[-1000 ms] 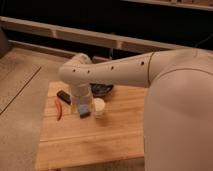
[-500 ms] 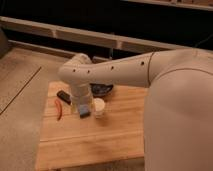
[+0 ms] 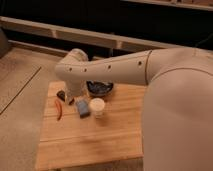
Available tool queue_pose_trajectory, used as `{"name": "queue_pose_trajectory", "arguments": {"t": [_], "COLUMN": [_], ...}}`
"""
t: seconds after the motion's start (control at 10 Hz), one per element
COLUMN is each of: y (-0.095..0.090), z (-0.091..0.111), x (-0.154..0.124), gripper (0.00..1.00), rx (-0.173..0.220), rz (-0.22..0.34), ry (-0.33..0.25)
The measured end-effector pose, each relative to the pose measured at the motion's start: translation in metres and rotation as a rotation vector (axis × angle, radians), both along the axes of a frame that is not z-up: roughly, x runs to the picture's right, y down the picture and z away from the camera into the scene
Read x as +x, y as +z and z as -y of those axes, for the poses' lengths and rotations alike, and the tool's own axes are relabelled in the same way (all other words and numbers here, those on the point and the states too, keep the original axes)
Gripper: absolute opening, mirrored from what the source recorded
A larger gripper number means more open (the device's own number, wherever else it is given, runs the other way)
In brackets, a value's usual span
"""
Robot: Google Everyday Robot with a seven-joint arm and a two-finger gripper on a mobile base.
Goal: Drag the pepper across the table
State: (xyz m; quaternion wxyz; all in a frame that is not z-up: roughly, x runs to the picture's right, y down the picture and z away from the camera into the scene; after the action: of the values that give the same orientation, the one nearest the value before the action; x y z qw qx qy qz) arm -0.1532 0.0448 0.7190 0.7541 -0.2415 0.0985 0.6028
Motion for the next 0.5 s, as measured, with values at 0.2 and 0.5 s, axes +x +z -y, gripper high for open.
{"name": "queue_pose_trajectory", "arguments": {"t": [0.2,0.5], "y": [-0.004,-0.005], "z": [0.015,0.016], "x": [-0.028,-0.032], "gripper": [0.65,0.65], "rx": [0.069,0.076], "rz": [0.125,0.145], "ry": [-0.016,-0.017]}}
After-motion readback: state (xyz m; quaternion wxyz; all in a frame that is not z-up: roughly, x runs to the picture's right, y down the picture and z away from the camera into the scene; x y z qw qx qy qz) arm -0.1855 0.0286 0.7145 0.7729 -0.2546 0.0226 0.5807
